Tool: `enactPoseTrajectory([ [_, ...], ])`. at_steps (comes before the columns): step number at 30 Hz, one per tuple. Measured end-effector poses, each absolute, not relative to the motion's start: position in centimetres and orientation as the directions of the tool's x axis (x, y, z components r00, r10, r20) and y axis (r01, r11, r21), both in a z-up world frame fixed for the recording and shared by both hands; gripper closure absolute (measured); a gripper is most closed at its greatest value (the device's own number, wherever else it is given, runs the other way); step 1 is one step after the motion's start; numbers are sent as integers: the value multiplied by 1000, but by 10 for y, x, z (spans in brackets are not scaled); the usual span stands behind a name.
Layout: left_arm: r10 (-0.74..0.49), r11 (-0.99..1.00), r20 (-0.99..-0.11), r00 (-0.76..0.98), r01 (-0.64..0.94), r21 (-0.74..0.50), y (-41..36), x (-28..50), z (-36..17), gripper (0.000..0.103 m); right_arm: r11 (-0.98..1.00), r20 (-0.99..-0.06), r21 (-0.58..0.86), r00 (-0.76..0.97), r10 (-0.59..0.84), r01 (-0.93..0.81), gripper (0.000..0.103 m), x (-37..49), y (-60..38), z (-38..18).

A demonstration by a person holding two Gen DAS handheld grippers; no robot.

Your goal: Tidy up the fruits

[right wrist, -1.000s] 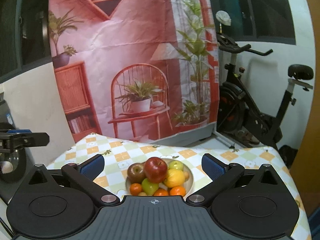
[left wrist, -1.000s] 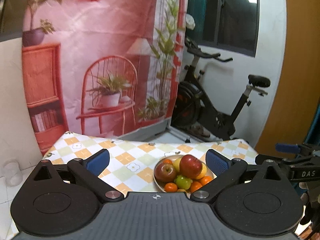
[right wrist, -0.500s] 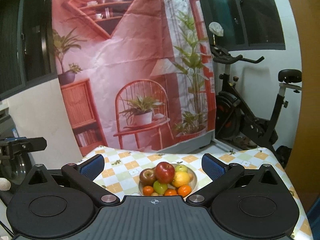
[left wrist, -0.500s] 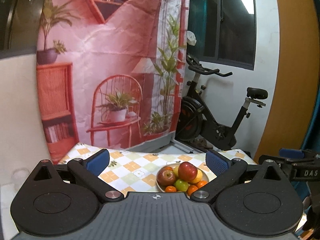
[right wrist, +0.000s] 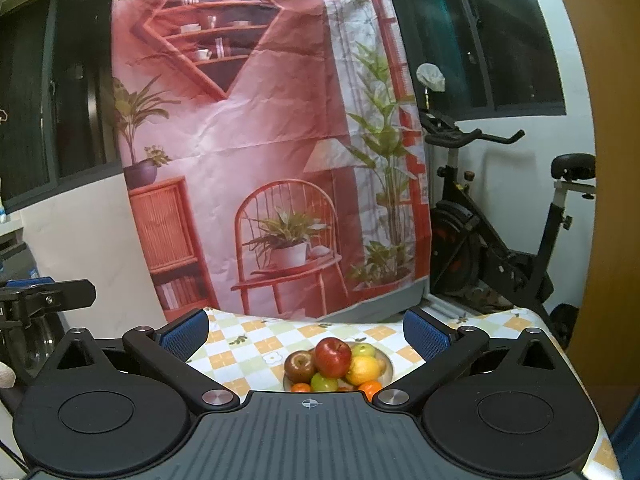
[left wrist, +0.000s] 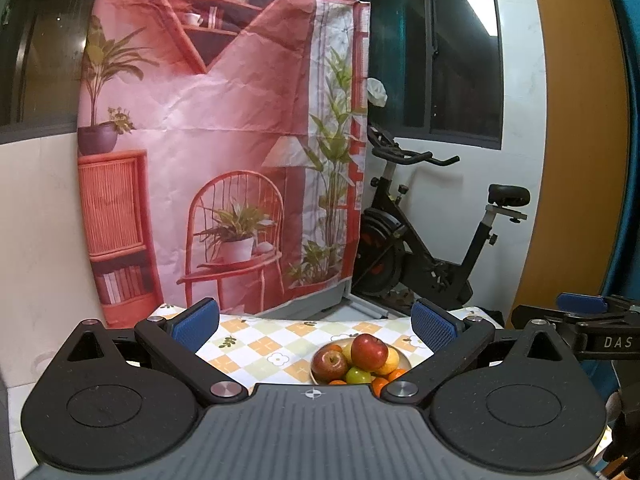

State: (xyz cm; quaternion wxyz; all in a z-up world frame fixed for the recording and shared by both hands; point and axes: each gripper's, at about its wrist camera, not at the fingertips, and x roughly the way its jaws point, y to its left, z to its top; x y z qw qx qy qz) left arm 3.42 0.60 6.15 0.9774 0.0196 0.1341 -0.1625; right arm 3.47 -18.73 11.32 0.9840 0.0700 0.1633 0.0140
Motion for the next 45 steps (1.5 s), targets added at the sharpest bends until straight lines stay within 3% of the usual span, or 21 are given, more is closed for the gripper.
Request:
enactPoseTrajectory([
  [45,-277,958,-278,920,288,-2,10,29,62,0,991,-301,132,952,50,-10,0,29,-183,114],
])
